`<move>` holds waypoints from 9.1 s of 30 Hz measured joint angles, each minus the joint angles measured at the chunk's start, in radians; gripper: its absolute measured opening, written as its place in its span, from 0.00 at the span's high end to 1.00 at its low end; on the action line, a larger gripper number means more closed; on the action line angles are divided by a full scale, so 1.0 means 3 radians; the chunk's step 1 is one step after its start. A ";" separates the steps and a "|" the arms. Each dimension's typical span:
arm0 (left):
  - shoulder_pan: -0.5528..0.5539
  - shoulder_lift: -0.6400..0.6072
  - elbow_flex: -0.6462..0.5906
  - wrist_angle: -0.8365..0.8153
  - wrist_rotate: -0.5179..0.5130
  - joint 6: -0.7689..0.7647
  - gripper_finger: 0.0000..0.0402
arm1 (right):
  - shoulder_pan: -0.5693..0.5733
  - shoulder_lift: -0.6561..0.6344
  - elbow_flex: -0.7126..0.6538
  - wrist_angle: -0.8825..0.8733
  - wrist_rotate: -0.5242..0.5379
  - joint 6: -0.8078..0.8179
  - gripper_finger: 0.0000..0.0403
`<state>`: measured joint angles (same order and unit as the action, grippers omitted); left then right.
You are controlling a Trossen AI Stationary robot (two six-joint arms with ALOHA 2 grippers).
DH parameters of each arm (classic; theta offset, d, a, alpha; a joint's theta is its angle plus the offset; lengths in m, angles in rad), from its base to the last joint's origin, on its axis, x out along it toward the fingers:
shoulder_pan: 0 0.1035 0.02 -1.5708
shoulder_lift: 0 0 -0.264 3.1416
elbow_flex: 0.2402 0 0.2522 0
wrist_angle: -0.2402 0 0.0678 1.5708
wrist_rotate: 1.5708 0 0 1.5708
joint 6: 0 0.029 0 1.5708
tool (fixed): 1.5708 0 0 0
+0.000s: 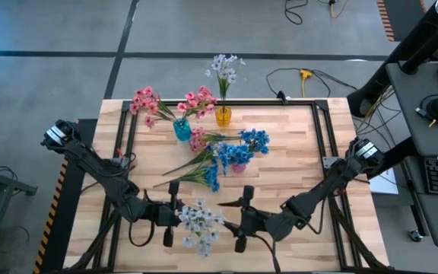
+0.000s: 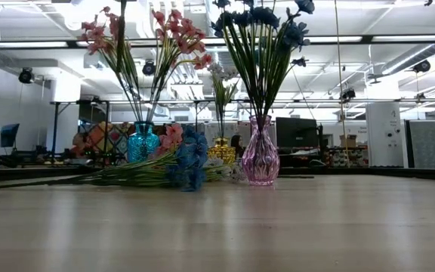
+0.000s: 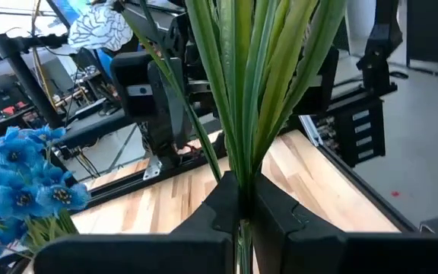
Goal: Sort flowers into vase by color
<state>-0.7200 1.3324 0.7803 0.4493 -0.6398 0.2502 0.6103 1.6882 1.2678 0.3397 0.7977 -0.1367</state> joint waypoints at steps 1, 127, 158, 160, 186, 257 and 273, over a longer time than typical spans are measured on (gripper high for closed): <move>0.0000 0.0021 -0.0038 0.0096 -0.0012 -0.0001 1.00 | -0.0034 0.0000 0.0000 0.0033 -0.0136 -0.0005 0.48; -0.0088 -0.1338 -0.0076 -0.1936 -0.1594 -0.0085 0.53 | -0.2688 -0.1799 0.0771 -0.1176 -0.1487 -0.0337 0.92; -0.0088 -0.1345 0.0018 -0.1973 -0.1601 0.0328 0.53 | -0.4393 -0.1799 -0.1164 0.0489 -0.3731 0.0196 0.92; -0.0086 -0.1348 0.0018 -0.1973 -0.1601 0.0343 0.53 | -0.4422 -0.1799 -0.1255 0.0638 -0.3740 0.0159 0.92; -0.0074 -0.1352 0.0014 -0.1978 -0.1601 0.0420 0.53 | -0.4530 -0.0777 -0.1061 0.1615 -0.4335 0.0577 0.92; -0.0071 -0.1352 0.0009 -0.1999 -0.1601 0.0422 0.53 | -0.4376 -0.0277 -0.1086 0.1854 -0.4310 0.0459 0.92; -0.0071 -0.1352 0.0009 -0.1999 -0.1601 0.0423 0.53 | -0.4376 -0.0277 -0.1086 0.1824 -0.4220 0.0483 0.66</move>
<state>-0.7414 0.9268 0.7830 -0.1503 -1.1202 0.3771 -0.7025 1.6051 0.9421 0.8869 -0.4683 0.0082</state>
